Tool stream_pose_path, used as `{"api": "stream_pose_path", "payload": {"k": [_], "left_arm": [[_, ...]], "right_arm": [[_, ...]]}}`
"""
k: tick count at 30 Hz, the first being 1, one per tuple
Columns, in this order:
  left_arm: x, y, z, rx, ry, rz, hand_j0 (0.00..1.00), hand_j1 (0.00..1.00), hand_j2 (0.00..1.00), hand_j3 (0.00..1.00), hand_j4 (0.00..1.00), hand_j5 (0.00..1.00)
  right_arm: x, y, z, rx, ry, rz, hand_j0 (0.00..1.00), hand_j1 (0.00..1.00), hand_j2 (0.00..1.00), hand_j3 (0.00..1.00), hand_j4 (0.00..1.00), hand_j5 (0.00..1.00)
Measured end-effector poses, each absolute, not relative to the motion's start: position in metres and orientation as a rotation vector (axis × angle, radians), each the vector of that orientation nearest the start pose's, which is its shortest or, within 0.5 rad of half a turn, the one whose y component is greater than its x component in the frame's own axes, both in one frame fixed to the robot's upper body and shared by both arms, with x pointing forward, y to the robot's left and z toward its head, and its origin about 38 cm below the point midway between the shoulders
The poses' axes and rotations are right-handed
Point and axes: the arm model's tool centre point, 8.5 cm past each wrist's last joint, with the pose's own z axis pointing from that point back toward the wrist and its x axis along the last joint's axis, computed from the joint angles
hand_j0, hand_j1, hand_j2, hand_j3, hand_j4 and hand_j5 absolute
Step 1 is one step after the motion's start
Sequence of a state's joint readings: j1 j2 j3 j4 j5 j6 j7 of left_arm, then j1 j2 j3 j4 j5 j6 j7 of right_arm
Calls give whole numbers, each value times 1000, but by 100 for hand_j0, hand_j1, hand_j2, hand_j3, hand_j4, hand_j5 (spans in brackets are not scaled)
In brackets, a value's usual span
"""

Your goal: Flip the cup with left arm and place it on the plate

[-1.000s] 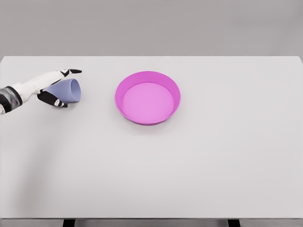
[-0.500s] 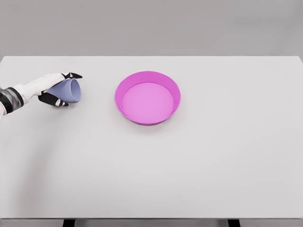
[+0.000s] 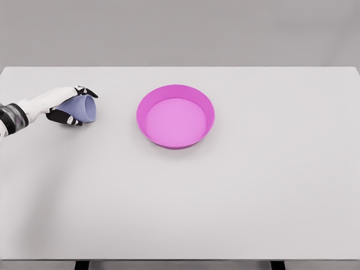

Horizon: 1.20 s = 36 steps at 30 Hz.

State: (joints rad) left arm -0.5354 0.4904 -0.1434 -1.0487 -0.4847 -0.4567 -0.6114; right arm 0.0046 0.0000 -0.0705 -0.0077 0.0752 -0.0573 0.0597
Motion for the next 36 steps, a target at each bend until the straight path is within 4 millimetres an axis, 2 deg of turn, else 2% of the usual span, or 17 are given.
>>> {"api": "stream_pose_path", "payload": {"k": [7, 14, 25, 36], "left_arm": [[478, 365, 148, 371, -1367, -1423, 72, 72, 72, 72, 72, 72], [474, 359, 153, 301, -1496, -1412, 72, 72, 72, 72, 72, 72], [472, 350, 166, 154, -1702, -1231, 72, 72, 72, 72, 72, 72], [475, 304, 164, -67, -1893, -1005, 72, 72, 72, 72, 72, 72]], "right_arm": [[6, -267, -262, -28, -60, 9, 100, 100, 100, 100, 100, 100], [6, -267, -262, -28, -59, 9, 100, 100, 100, 100, 100, 100], [6, -267, -262, -28, -60, 9, 100, 100, 100, 100, 100, 100], [6, -267, -262, -28, -60, 9, 100, 100, 100, 100, 100, 100]]}}
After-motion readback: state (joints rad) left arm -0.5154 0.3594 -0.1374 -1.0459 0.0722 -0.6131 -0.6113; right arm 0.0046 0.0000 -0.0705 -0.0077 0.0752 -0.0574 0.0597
